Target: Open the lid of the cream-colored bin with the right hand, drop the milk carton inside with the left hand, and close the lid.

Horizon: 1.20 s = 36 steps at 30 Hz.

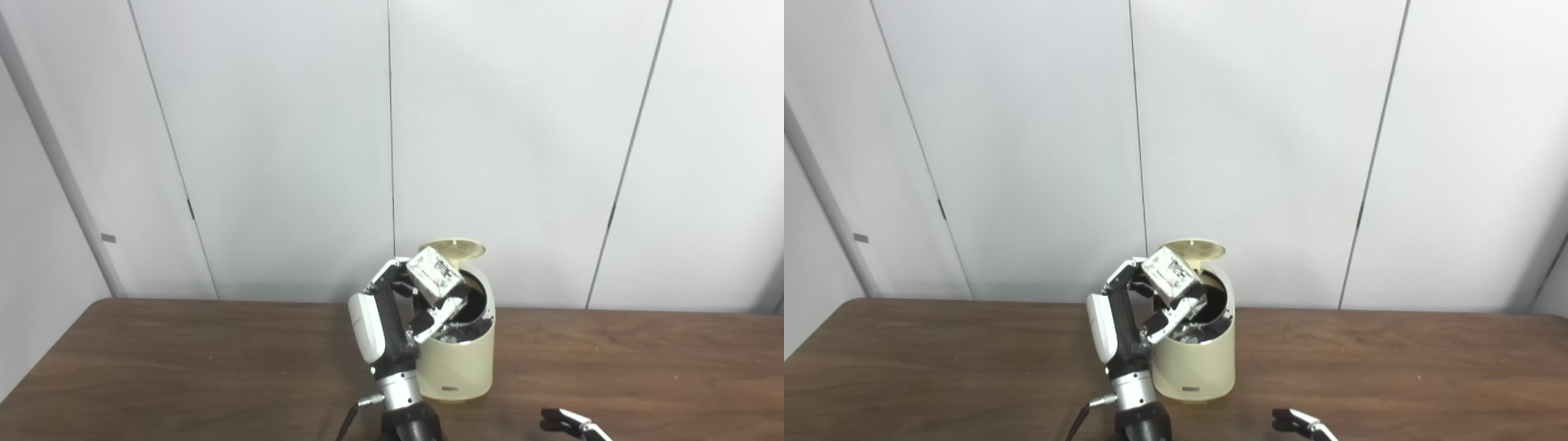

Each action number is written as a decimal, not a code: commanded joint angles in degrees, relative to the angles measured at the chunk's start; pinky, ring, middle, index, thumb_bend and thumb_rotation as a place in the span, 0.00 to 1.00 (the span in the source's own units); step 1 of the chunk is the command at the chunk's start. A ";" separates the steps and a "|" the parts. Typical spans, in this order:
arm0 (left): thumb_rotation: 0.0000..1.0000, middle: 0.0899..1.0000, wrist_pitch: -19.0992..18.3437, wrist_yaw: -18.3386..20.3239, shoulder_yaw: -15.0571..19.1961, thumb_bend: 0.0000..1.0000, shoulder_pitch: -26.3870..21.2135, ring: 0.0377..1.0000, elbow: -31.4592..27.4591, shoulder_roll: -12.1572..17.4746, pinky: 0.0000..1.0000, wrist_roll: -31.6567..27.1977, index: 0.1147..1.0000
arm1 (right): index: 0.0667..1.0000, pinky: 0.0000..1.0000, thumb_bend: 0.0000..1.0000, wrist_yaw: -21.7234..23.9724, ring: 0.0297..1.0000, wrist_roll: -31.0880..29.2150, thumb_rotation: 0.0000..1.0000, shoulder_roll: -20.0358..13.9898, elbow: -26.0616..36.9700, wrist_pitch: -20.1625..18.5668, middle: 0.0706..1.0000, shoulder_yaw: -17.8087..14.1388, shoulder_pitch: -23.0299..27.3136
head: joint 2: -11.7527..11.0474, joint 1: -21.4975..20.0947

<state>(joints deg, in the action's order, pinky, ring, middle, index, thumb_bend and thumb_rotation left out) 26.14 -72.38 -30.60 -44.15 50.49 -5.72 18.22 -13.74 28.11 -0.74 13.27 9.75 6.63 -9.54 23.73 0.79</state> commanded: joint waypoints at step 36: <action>0.28 0.51 0.79 6.05 -7.34 0.95 -2.04 0.53 -0.06 -0.42 0.53 -7.08 0.51 | 0.68 0.52 0.22 -1.36 0.65 1.74 0.23 3.60 1.97 0.71 0.67 1.18 -0.97 | -0.06 -1.64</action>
<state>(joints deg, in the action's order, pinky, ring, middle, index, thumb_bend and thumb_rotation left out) 26.24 -70.20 -36.80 -44.52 51.56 -4.73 10.98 -14.12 29.72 1.29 13.56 9.46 7.71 -9.87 23.64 -0.79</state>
